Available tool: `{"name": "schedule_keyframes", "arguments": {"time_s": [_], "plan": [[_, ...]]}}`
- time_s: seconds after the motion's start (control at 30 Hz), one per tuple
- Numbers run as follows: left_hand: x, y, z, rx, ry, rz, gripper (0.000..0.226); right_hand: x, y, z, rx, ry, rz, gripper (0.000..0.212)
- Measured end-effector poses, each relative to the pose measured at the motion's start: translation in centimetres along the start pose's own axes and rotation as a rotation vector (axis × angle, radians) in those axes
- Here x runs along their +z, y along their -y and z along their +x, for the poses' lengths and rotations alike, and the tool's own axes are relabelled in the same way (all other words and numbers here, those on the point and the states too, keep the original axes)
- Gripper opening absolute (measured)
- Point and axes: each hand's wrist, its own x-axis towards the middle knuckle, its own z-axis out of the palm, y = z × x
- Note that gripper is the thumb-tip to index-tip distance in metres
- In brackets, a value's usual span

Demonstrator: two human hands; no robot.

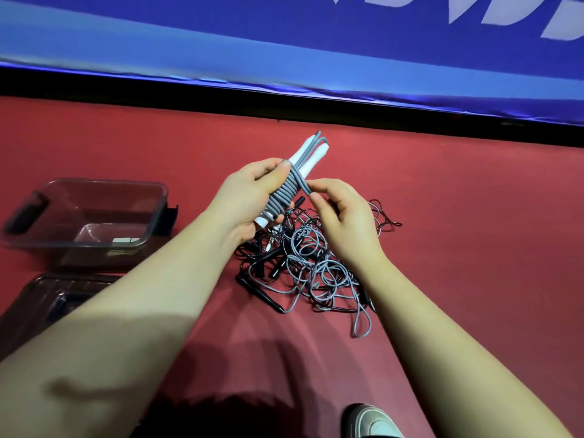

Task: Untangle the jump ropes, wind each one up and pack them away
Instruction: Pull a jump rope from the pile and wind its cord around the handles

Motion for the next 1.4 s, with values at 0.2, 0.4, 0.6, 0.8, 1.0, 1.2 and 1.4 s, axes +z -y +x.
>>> {"name": "schedule_keyframes", "arguments": {"time_s": [0.2,0.4,0.6,0.8,1.0,1.2,1.4], "plan": [[0.5,-0.3,-0.5,0.049,0.072,-0.075,0.014,-1.9,-0.8,0.6,0.004,0.078,0.054,0.020],[0.3,-0.3,-0.6,-0.018,0.216,-0.078,0.027,-3.7,-2.1,0.9,0.121,0.311,0.125,0.015],[-1.4,-0.3,-0.5,-0.097,0.430,0.052,0.029,-5.4,-1.9,3.7,-0.384,0.612,-0.397,0.052],[-1.3,0.2,-0.5,-0.105,0.570,0.440,0.023,-6.3,-0.5,6.4,-0.306,1.146,-0.870,0.027],[-0.7,1.2,-0.2,-0.045,0.578,0.957,0.023,-4.5,0.9,7.1,0.028,1.386,-0.902,0.024],[0.1,2.3,0.0,0.005,0.421,1.266,0.044,-3.5,3.3,7.3,-0.163,1.079,-1.043,0.028],[-0.2,2.3,0.6,-0.014,0.263,1.223,0.050,-3.0,3.6,4.8,-0.123,0.800,-0.954,0.025]]}}
